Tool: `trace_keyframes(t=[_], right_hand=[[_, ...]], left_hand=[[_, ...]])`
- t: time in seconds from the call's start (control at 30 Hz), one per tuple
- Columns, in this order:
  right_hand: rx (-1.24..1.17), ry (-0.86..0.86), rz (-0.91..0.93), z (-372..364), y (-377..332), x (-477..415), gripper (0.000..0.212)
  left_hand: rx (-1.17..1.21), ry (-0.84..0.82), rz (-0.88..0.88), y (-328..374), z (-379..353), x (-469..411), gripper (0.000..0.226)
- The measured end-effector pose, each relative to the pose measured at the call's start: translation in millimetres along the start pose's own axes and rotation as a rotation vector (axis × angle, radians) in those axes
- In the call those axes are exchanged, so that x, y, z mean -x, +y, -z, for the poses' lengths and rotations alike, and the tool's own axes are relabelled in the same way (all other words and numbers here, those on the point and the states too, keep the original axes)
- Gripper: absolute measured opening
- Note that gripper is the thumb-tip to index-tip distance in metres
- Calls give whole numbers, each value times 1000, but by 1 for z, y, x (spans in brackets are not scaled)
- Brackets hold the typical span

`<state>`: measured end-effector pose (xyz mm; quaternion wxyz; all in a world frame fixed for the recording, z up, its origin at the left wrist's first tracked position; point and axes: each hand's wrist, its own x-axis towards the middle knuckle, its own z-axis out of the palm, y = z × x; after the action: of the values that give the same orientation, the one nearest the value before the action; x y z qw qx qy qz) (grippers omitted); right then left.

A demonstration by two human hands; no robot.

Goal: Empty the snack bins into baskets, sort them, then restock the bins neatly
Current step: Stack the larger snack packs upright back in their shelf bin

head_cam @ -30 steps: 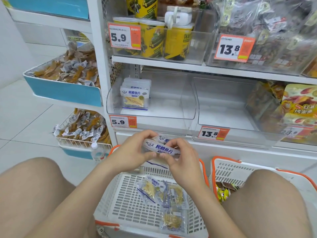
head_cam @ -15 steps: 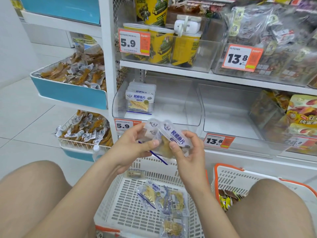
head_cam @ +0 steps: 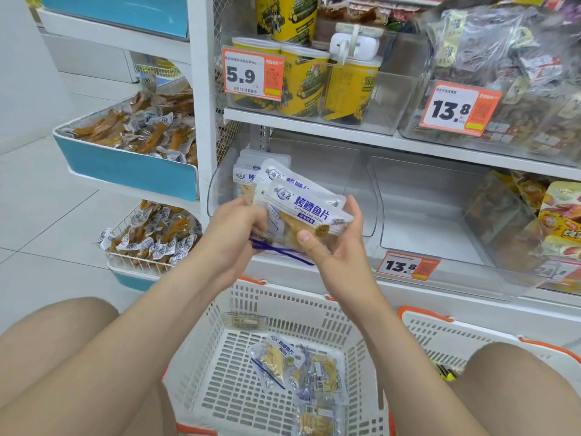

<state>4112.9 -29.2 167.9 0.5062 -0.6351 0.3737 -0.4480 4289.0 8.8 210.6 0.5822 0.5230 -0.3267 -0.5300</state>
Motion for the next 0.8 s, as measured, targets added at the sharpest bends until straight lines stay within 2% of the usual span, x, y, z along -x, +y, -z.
trace_keyframes(t=[0.07, 0.13, 0.2, 0.27, 0.37, 0.47, 0.57, 0.63, 0.73, 0.8], right_hand=[[0, 7, 15, -6, -4, -17, 72], [-31, 17, 12, -15, -7, -34, 62], [-22, 14, 25, -23, -6, -56, 58], [18, 37, 58, -28, -3, -84, 57], [111, 70, 30, -35, 11, -126, 61], [290, 10, -87, -49, 37, -162, 55], [385, -19, -177, -65, 55, -186, 50], [434, 30, -236, -73, 61, -197, 49], [696, 117, -391, -76, 63, -201, 53], [719, 155, -429, -76, 62, -205, 52]], left_hand=[[1, 49, 18, 6, 5, -14, 55], [-247, 111, -23, 8, 13, -23, 45], [-553, 227, -82, 7, 24, -31, 44], [-655, 420, -134, 3, 38, -41, 51], [-512, 606, -67, -4, 52, -60, 59], [-433, 617, 21, -14, 52, -74, 53], [-403, 668, 30, -21, 48, -84, 35], [-393, 700, 35, -25, 48, -91, 30], [-382, 727, 40, -29, 49, -95, 30], [-387, 730, 29, -32, 48, -95, 30]])
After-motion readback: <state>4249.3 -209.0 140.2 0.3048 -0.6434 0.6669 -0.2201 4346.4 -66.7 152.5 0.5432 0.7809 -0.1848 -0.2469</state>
